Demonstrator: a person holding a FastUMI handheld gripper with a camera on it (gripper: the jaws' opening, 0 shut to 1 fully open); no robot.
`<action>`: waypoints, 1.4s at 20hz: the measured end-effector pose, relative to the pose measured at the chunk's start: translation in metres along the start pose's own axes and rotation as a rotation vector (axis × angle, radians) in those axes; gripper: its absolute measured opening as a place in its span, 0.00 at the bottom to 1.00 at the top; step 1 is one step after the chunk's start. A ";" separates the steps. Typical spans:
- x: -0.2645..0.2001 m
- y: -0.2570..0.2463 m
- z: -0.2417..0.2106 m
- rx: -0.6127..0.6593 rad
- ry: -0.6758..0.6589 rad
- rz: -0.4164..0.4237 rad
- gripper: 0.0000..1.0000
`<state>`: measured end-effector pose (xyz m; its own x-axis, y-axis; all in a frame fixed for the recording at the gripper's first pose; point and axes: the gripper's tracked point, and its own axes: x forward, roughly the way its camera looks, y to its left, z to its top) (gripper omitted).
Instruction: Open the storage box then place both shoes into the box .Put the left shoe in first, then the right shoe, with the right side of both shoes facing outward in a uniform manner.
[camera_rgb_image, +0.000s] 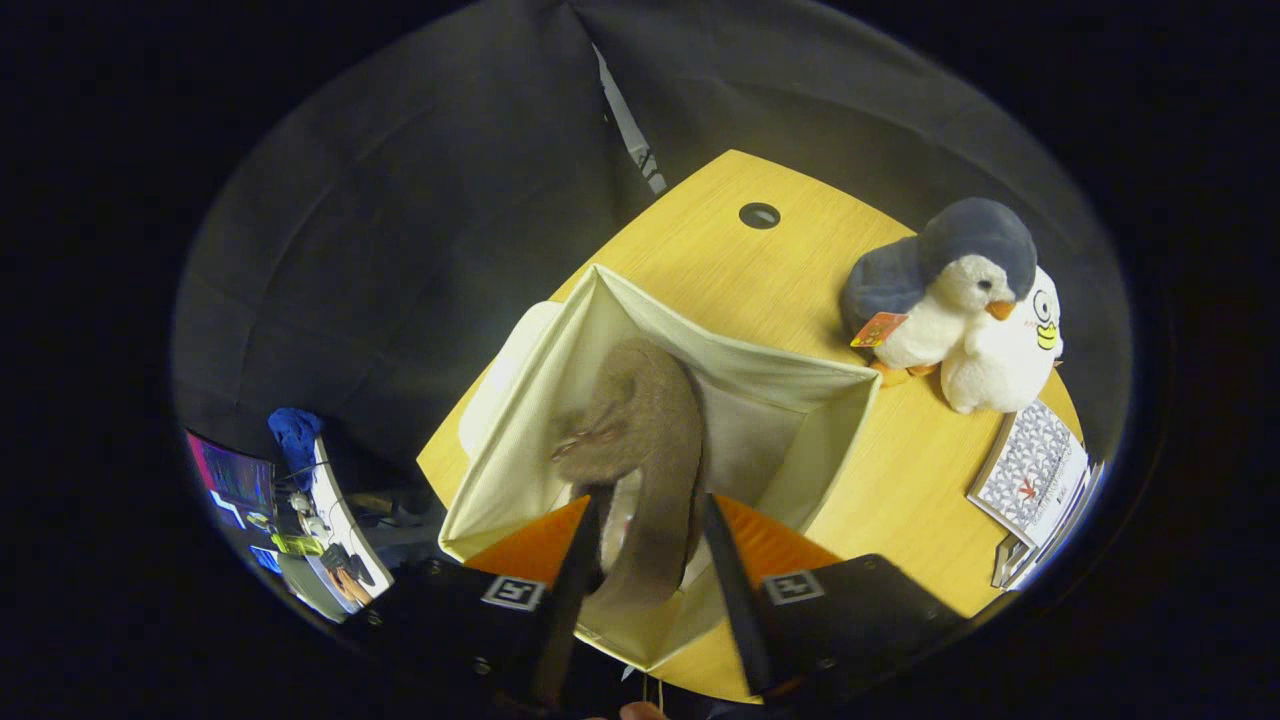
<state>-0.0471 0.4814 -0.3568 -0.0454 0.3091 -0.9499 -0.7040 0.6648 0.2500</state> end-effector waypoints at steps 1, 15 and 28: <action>-0.004 0.001 0.001 0.007 -0.021 0.004 0.75; -0.208 -0.072 0.001 0.130 -0.608 -0.218 0.90; -0.341 -0.146 -0.040 0.245 -1.085 -0.433 0.99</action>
<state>0.0427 0.2521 -0.0766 0.8683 0.3621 -0.3391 -0.3537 0.9312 0.0886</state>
